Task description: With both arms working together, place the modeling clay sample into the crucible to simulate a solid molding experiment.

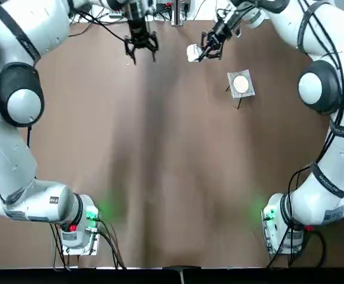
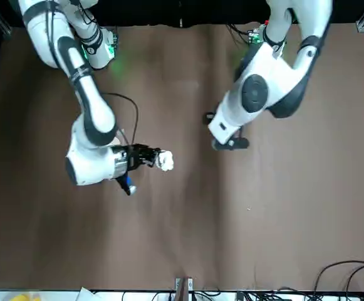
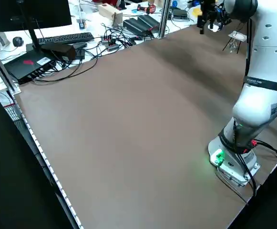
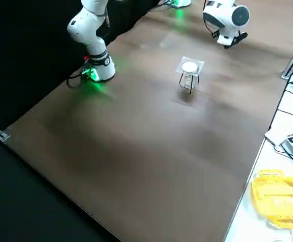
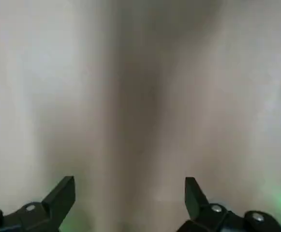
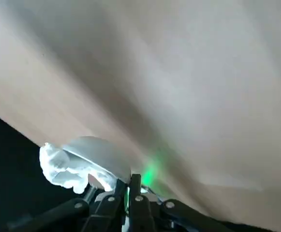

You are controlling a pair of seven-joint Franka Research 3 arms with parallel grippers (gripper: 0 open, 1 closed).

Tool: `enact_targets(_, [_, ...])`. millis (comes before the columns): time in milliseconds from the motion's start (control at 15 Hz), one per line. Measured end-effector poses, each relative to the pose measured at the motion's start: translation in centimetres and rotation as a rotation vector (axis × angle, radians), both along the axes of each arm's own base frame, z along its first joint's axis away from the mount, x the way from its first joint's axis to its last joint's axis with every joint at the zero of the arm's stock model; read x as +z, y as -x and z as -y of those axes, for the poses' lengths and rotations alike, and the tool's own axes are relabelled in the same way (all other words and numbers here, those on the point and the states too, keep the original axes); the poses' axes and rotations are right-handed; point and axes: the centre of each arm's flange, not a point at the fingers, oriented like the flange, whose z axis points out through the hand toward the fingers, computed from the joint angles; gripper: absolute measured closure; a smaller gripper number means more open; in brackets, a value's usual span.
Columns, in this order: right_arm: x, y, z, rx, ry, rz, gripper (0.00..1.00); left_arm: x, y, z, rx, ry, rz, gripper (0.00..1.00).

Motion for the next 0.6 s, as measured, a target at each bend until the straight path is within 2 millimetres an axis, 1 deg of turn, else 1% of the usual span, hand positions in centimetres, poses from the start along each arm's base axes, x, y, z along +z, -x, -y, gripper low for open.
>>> enact_targets(200, [-0.4, -1.0, 6.6, 0.053, -0.027, -0.007, 0.96, 0.6, -3.0, -6.0, -0.013, -0.054, 0.056, 0.00])
enact_targets(333, [-0.7, -1.0, 10.7, 0.113, -0.035, -0.010, 0.96, 1.3, -4.2, -9.6, -0.003, -0.086, 0.073, 0.00])
enact_targets(467, [-1.1, -0.6, 14.3, 0.185, -0.042, -0.011, 0.96, 2.0, -5.2, -13.2, 0.000, -0.098, 0.079, 0.00])
enact_targets(600, [-1.5, -0.3, 17.2, 0.237, -0.062, 0.003, 0.96, 2.5, -6.4, -17.5, -0.014, -0.086, 0.084, 0.00])
